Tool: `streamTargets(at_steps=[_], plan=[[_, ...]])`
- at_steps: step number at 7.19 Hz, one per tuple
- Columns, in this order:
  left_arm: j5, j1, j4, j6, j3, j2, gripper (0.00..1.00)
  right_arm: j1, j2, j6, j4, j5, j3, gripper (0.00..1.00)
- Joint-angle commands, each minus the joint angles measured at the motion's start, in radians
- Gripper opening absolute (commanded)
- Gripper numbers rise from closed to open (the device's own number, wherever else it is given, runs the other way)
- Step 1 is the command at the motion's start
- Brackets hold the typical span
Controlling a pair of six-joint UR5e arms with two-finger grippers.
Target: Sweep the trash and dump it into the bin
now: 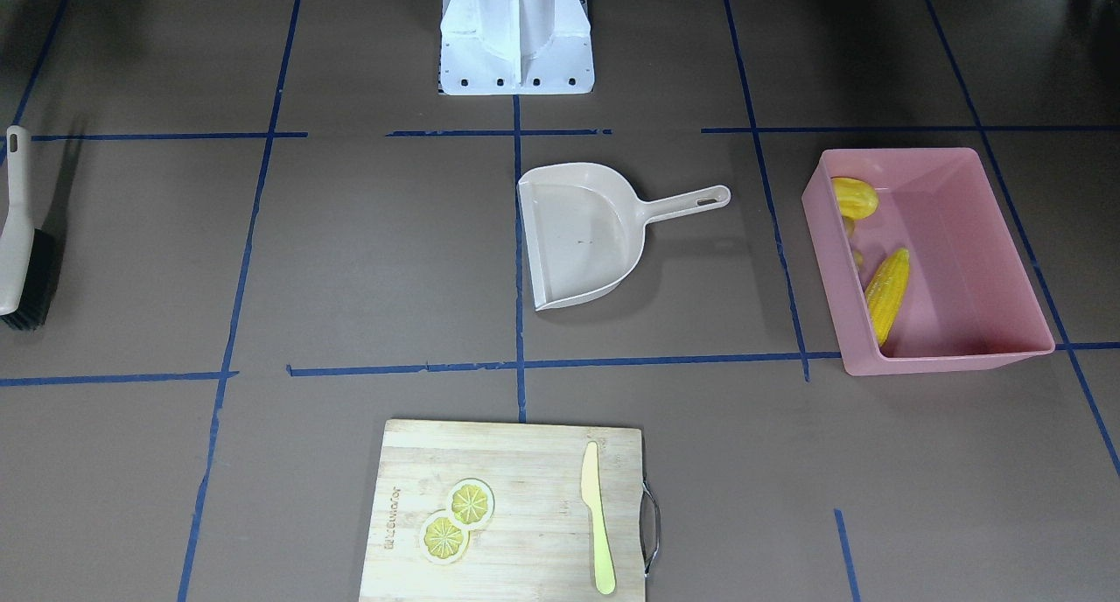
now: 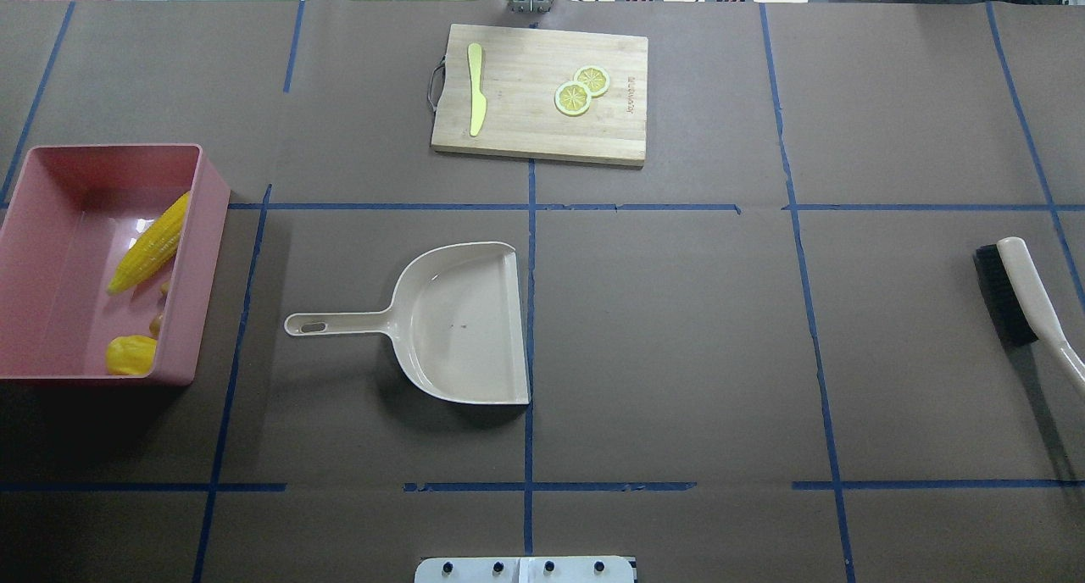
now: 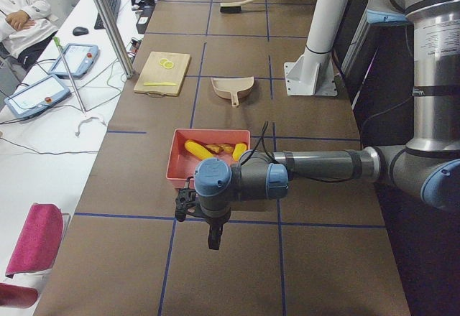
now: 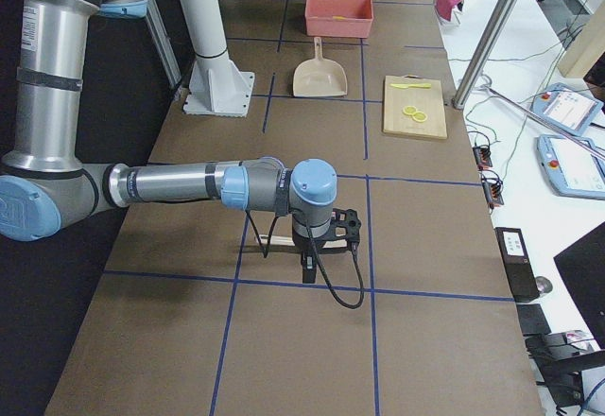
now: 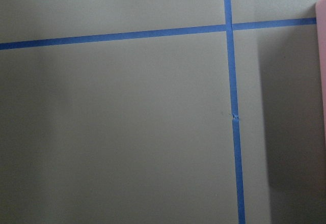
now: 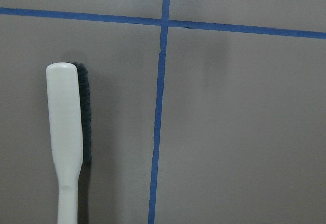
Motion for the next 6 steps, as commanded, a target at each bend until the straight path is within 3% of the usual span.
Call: streamTargets(at_steps=[1,6], plan=[[-0.001,0.002,-0.002,0.001,-0.005,0.0,1.0,-0.003,-0.001,0.0,0.0,0.0,0.0,1.0],[0.001,0.002,-0.002,0.0,-0.012,0.0,1.0,-0.003,-0.003,-0.002,0.0,0.0,-0.002,1.0]])
